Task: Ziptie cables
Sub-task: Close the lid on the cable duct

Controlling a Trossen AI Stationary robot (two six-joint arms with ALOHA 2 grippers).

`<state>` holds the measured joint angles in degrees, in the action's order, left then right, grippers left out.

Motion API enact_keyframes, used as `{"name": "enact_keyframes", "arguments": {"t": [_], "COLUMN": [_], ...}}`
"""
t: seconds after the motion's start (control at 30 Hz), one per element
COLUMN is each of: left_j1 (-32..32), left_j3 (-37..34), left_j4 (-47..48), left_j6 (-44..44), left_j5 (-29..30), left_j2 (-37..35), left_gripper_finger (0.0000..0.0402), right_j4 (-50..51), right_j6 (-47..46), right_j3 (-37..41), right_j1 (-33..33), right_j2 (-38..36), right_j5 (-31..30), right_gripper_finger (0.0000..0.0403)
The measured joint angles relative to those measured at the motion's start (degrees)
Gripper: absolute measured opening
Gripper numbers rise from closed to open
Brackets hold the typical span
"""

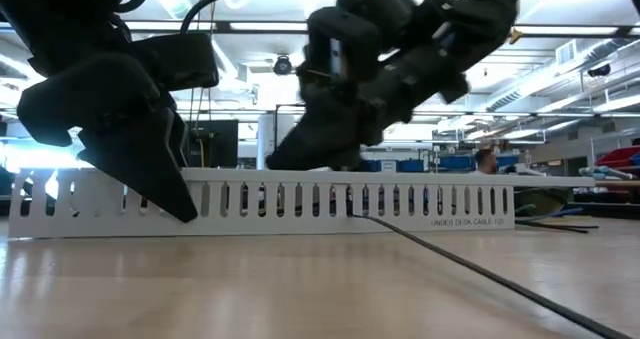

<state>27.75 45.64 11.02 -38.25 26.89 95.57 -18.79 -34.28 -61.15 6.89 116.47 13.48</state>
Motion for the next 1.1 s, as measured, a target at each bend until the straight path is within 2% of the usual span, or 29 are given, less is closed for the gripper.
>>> {"name": "enact_keyframes", "arguments": {"t": [0.1, 0.4, 0.67, 0.8, 1.1], "left_j1": [0.0, -0.1, 2.7, 4.7, 4.7], "left_j3": [0.0, 0.2, 0.2, 0.1, 0.1], "left_j4": [0.5, 1.3, 11.7, 13.0, 12.7], "left_j6": [-0.2, 1.8, -2.3, -4.0, -5.4], "left_j5": [-0.6, -2.8, -2.0, -0.7, -0.6], "left_j2": [0.0, -1.9, -7.9, -8.0, -4.4], "left_gripper_finger": [0.0241, 0.0297, 0.0300, 0.0300, 0.0300], "right_j4": [-0.7, -0.1, 0.4, 0.3, -0.5], "right_j6": [0.8, 1.5, 1.4, 1.4, 0.9], "right_j3": [-2.7, -3.4, -3.4, -3.4, -3.2], "right_j1": [0.2, 0.1, -0.3, -0.6, -0.8], "right_j2": [2.9, 2.8, 2.7, 2.7, 2.8], "right_j5": [-0.2, 0.6, 0.5, 0.9, 2.7], "right_gripper_finger": [0.0000, 0.0000, 0.0000, 0.0000, 0.0000]}}
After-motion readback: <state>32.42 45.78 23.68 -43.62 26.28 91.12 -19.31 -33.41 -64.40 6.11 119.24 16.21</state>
